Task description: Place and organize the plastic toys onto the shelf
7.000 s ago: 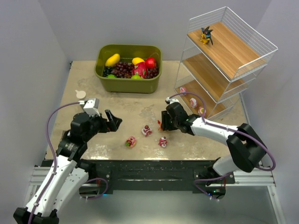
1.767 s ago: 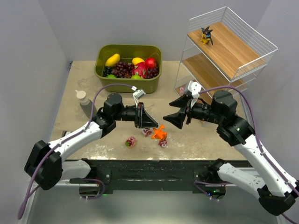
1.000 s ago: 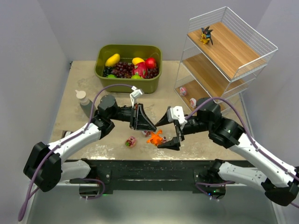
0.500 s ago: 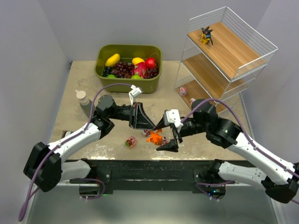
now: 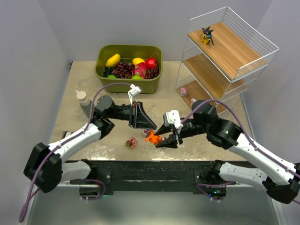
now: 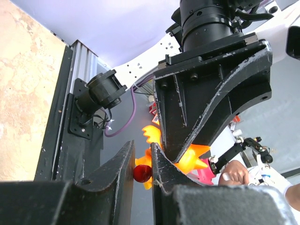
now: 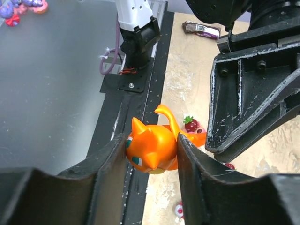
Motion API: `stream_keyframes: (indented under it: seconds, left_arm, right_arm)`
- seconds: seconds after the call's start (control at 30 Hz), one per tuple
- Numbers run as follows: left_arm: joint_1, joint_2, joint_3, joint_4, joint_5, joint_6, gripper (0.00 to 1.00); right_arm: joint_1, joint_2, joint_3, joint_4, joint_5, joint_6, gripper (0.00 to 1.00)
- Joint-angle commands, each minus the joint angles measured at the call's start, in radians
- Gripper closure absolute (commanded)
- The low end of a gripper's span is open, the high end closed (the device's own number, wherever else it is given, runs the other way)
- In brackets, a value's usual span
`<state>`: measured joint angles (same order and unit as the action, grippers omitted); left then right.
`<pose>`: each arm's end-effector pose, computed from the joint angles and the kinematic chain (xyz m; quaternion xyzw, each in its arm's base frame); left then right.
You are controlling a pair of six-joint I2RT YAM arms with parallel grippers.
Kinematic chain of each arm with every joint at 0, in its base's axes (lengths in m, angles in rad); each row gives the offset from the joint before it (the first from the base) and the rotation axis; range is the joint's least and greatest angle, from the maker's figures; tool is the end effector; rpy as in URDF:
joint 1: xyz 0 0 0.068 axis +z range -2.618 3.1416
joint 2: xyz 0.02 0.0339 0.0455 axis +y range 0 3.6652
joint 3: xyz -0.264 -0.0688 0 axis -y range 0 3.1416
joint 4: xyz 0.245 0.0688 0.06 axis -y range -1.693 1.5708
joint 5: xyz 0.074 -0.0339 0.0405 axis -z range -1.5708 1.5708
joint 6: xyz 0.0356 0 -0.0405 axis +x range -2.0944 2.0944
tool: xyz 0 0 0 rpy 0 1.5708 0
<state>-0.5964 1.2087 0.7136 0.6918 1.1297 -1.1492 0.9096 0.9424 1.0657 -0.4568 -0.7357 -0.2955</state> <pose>0.1954 -0.1716 0.3142 0.2519 0.6283 -0.7185 0.1596 0.1011 0.1689 0.3839 -0.6026 0.5081 0.4428 0.4273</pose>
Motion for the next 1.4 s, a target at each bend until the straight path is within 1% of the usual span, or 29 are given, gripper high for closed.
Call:
stream_keyframes:
  seconds: [0.0,0.07,0.1,0.13,0.2,0.27,0.33,0.37,0.43,0.47,0.5,0.57,0.6,0.63,0.67,0.7,0.73,0.77,0.8,0.87,0.9,1.0,1.03,1.07,1.1,1.17,1.23,1.3,1.37]
  left_arm:
    - [-0.003,-0.020,0.014,0.078,0.022,-0.044,1.00]
    - [-0.002,-0.020,0.014,0.078,0.021,-0.043,1.00]
    - [-0.002,-0.017,0.014,0.078,0.019,-0.041,0.99]
    - [-0.003,-0.017,0.012,0.075,0.018,-0.038,0.96]
    - [-0.003,-0.014,0.014,0.066,0.015,-0.029,0.85]
    - [-0.003,-0.011,0.015,0.048,0.005,-0.020,0.68]
    - [-0.003,-0.011,0.027,0.006,-0.005,0.008,0.60]
    - [-0.002,-0.011,0.033,-0.015,-0.011,0.022,0.47]
    - [0.000,-0.011,0.056,-0.087,-0.036,0.068,0.35]
    - [0.000,-0.012,0.067,-0.119,-0.047,0.089,0.26]
    - [0.001,-0.012,0.092,-0.148,-0.073,0.135,0.24]
    - [0.009,-0.018,0.122,-0.279,-0.112,0.195,0.17]
    - [0.023,-0.020,0.157,-0.332,-0.172,0.268,0.15]
    - [0.033,-0.027,0.179,-0.470,-0.220,0.308,0.12]
    - [0.046,-0.047,0.202,-0.550,-0.279,0.389,0.11]
    - [0.073,-0.060,0.242,-0.624,-0.421,0.426,0.09]
    - [0.089,-0.093,0.257,-0.764,-0.502,0.453,0.05]
    - [0.108,-0.115,0.270,-0.816,-0.580,0.479,0.04]
    - [0.148,-0.141,0.271,-0.849,-0.716,0.483,0.03]
    - [0.191,-0.227,0.253,-0.908,-0.827,0.480,0.01]
    - [0.225,-0.257,0.229,-0.920,-0.925,0.479,0.01]
    - [0.244,-0.348,0.189,-0.969,-1.062,0.494,0.00]
    - [0.244,-0.371,0.181,-1.004,-1.085,0.497,0.00]
    - [0.245,-0.382,0.166,-1.018,-1.100,0.514,0.00]
    - [0.245,-0.391,0.158,-1.041,-1.123,0.522,0.00]
    - [0.245,-0.420,0.135,-1.054,-1.127,0.548,0.00]
    - [0.245,-0.445,0.100,-1.071,-1.166,0.565,0.00]
    - [0.245,-0.457,0.069,-1.080,-1.157,0.595,0.01]
    - [0.245,-0.463,0.049,-1.083,-1.141,0.621,0.00]
  right_arm:
    - [-0.003,0.007,0.031,0.000,0.058,0.013,0.77]
    - [-0.003,0.007,0.034,0.006,0.067,0.018,0.87]
    - [-0.003,0.006,0.037,0.007,0.071,0.025,0.97]
    - [-0.003,0.004,0.039,0.007,0.074,0.029,1.00]
    - [-0.005,0.002,0.043,0.015,0.076,0.038,1.00]
    - [-0.003,0.001,0.043,0.024,0.081,0.047,1.00]
    - [-0.003,-0.001,0.048,0.029,0.085,0.061,1.00]
    - [-0.005,-0.001,0.051,0.029,0.090,0.064,1.00]
    - [-0.003,0.001,0.057,0.033,0.105,0.084,1.00]
    - [-0.003,0.001,0.060,0.035,0.114,0.091,1.00]
    - [-0.005,0.004,0.063,0.033,0.120,0.099,1.00]
    - [-0.003,0.004,0.065,0.038,0.140,0.114,1.00]
    - [-0.005,0.004,0.069,0.038,0.163,0.130,1.00]
    - [-0.005,0.006,0.071,0.040,0.182,0.143,1.00]
    - [-0.003,0.009,0.082,0.040,0.202,0.168,1.00]
    - [-0.003,0.010,0.086,0.037,0.240,0.182,1.00]
    - [-0.003,0.019,0.092,0.032,0.258,0.196,1.00]
    - [-0.003,0.027,0.111,0.023,0.274,0.225,1.00]
    - [-0.003,0.033,0.120,0.017,0.330,0.242,1.00]
    - [-0.003,0.062,0.160,-0.003,0.413,0.288,1.00]
    - [-0.005,0.074,0.183,-0.016,0.450,0.323,1.00]
    - [-0.009,0.154,0.304,-0.074,0.562,0.380,1.00]
    - [-0.014,0.177,0.347,-0.121,0.625,0.392,1.00]
    - [-0.021,0.235,0.443,-0.149,0.645,0.410,1.00]
    - [-0.044,0.258,0.486,-0.169,0.659,0.421,1.00]
    - [-0.083,0.307,0.619,-0.218,0.662,0.444,1.00]
    - [-0.164,0.370,0.701,-0.256,0.651,0.464,1.00]
    - [-0.234,0.422,0.810,-0.279,0.651,0.479,1.00]
    - [-0.265,0.453,0.916,-0.325,0.653,0.483,1.00]
